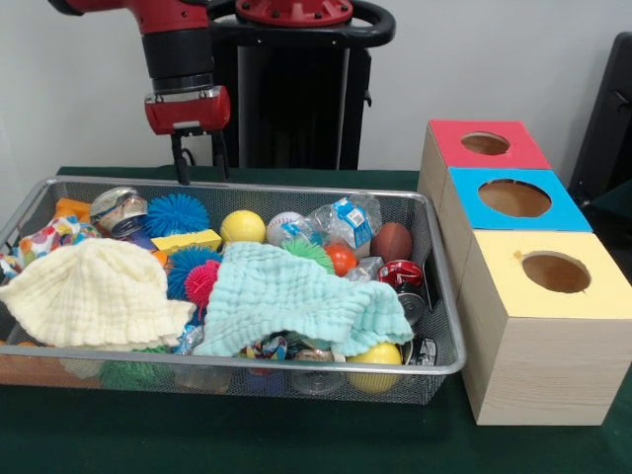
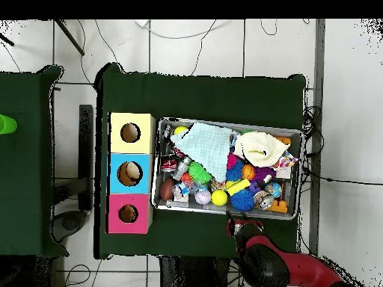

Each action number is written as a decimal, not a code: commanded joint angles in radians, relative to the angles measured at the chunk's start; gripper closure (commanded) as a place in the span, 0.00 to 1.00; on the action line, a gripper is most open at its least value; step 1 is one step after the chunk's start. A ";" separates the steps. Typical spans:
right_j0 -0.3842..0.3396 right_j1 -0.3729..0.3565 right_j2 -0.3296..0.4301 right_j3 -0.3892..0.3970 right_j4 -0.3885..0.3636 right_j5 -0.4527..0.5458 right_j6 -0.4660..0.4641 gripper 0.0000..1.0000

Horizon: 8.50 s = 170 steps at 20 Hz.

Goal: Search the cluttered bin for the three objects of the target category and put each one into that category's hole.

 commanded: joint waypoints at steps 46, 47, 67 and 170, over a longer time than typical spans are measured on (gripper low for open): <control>-0.060 0.085 0.200 -0.250 0.077 0.330 -0.080 0.00; -0.061 0.088 0.201 -0.252 0.068 0.329 -0.083 0.00; -0.144 0.159 0.262 -0.297 -0.031 0.366 -0.128 0.00; 0.084 -0.115 0.209 -0.325 0.036 0.422 0.086 1.00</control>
